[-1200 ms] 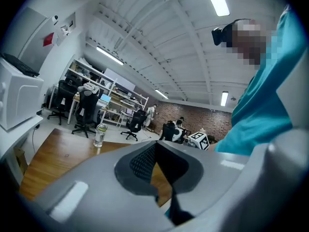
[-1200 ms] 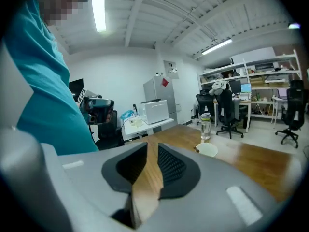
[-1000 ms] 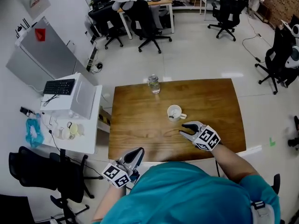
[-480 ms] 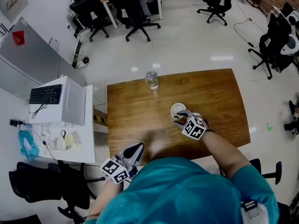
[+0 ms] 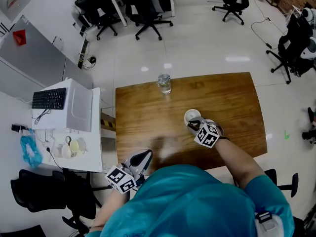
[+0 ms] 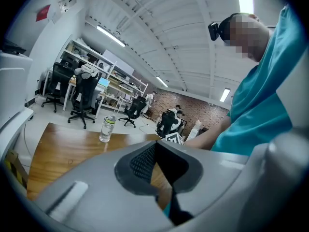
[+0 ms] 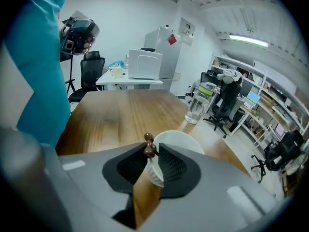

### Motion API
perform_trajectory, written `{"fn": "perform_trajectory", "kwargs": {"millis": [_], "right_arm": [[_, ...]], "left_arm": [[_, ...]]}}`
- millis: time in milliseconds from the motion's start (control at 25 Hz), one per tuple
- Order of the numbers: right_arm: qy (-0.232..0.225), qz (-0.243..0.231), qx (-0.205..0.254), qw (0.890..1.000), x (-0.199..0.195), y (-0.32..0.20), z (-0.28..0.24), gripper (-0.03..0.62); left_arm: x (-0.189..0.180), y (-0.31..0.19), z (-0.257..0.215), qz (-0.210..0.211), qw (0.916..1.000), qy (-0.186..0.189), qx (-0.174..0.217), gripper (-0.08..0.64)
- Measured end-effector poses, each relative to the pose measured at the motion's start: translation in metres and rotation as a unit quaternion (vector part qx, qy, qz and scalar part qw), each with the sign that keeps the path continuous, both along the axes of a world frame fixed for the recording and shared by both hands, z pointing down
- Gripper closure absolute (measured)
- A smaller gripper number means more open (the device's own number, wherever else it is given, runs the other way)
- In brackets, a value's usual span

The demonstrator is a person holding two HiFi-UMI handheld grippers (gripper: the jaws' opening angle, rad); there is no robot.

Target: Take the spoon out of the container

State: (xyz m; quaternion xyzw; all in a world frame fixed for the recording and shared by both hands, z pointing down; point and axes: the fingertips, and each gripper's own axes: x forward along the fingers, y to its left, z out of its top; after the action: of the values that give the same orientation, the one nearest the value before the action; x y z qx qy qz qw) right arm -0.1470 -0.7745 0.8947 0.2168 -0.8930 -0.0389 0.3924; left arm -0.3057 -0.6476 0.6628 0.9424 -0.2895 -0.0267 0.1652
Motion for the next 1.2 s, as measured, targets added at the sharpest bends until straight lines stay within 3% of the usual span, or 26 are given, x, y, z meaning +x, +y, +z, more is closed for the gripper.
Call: {"fn": "perform_trajectory", "kwargs": {"millis": [240,400,600,840,1000,1200], "right_arm": [[-0.038,-0.029,0.015,0.999,0.009,0.014,-0.04,0.541],[-0.112,-0.032,0.016,0.993,0.022,0.035,-0.101,0.541],[-0.24,-0.018,-0.018,0.97,0.058,0.073,-0.177,0.541],[-0.344,-0.016,-0.062,0.937,0.119,0.121,-0.225,0.541],[-0.385,-0.007,-0.087,0.919,0.142,0.139,-0.233,0.541],[-0.409,-0.005,-0.099,0.907,0.13,0.198,-0.23,0.541]], "left_arm": [[0.018,0.004,-0.007,-0.01,0.9999,0.0,0.003,0.558],[0.039,0.01,-0.021,-0.013,0.9998,0.003,0.011,0.558],[0.077,0.033,-0.038,-0.021,0.9995,0.008,0.024,0.558],[0.126,0.071,-0.046,-0.036,0.9988,0.008,0.031,0.558],[0.141,0.091,-0.052,-0.041,0.9982,-0.006,0.042,0.558],[0.117,0.14,-0.054,-0.047,0.9973,0.0,0.056,0.558]]}}
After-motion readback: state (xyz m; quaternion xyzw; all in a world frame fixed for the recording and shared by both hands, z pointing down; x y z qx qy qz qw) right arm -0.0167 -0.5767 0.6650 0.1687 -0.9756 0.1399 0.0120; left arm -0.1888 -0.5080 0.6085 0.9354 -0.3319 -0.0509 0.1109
